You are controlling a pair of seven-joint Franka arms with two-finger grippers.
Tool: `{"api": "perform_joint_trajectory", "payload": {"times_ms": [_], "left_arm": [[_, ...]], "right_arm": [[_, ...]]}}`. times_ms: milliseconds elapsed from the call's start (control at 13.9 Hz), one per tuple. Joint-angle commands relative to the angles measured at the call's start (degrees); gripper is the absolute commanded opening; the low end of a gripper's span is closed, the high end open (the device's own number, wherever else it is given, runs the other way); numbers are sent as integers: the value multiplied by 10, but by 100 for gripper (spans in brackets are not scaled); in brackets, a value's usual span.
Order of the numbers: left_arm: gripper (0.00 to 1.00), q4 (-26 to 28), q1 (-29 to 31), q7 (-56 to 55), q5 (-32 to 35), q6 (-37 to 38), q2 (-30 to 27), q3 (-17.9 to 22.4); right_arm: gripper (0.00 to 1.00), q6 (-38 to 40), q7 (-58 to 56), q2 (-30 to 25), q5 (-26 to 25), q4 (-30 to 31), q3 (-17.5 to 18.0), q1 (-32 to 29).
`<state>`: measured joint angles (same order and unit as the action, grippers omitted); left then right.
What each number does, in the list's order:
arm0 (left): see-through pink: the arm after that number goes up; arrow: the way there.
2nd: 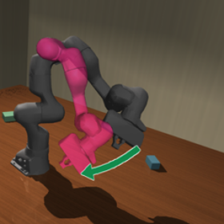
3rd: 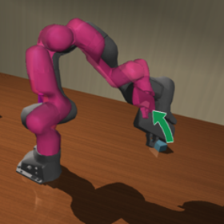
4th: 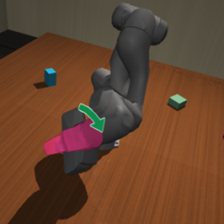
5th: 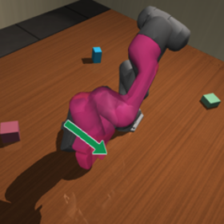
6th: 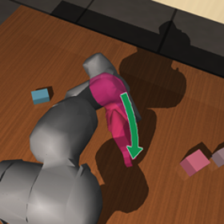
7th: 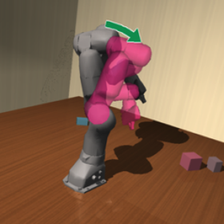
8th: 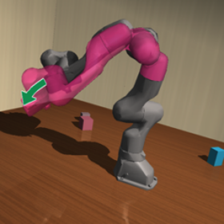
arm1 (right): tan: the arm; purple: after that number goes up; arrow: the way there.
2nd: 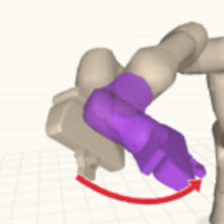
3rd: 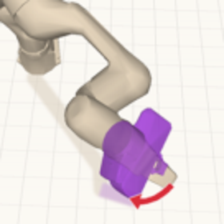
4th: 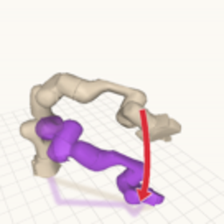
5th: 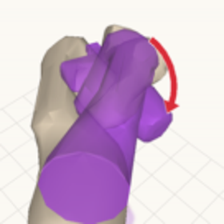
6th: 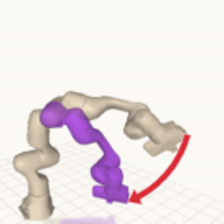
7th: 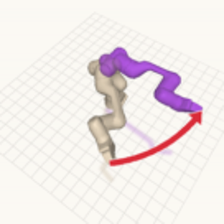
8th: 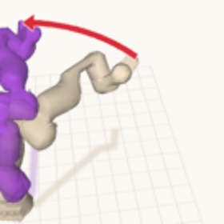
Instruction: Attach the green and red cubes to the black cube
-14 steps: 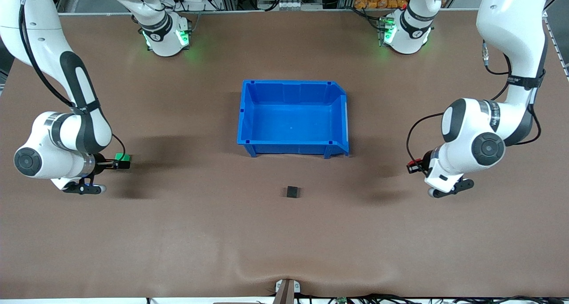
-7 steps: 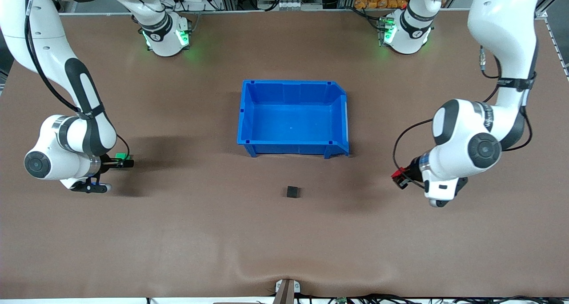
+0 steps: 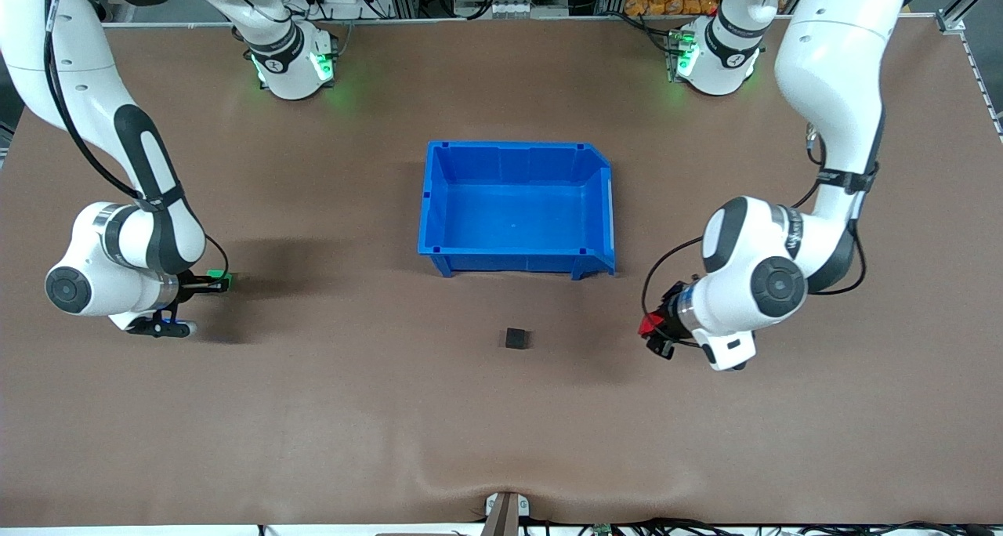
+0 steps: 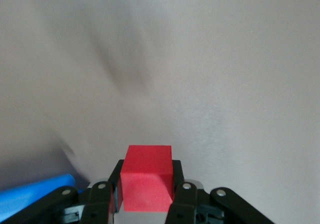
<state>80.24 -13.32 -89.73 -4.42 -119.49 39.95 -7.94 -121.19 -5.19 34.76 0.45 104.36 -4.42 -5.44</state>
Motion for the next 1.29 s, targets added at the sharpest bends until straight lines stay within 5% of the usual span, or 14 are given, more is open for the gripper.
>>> {"api": "perform_joint_trajectory", "payload": {"times_ms": [0, 719, 1223], "left_arm": [[0, -60, -14, -89, -9, 2, 37, 4], [0, -105, -78, -229, -16, -86, 109, 0], [0, -151, -111, -272, -16, -93, 165, 3]], "right_arm": [[0, 3, 0, -6, 3, 1, 5, -8], [0, 110, 154, -7, 13, -77, 10, 16], [0, 144, 247, -10, 83, -107, 9, 39]]}}
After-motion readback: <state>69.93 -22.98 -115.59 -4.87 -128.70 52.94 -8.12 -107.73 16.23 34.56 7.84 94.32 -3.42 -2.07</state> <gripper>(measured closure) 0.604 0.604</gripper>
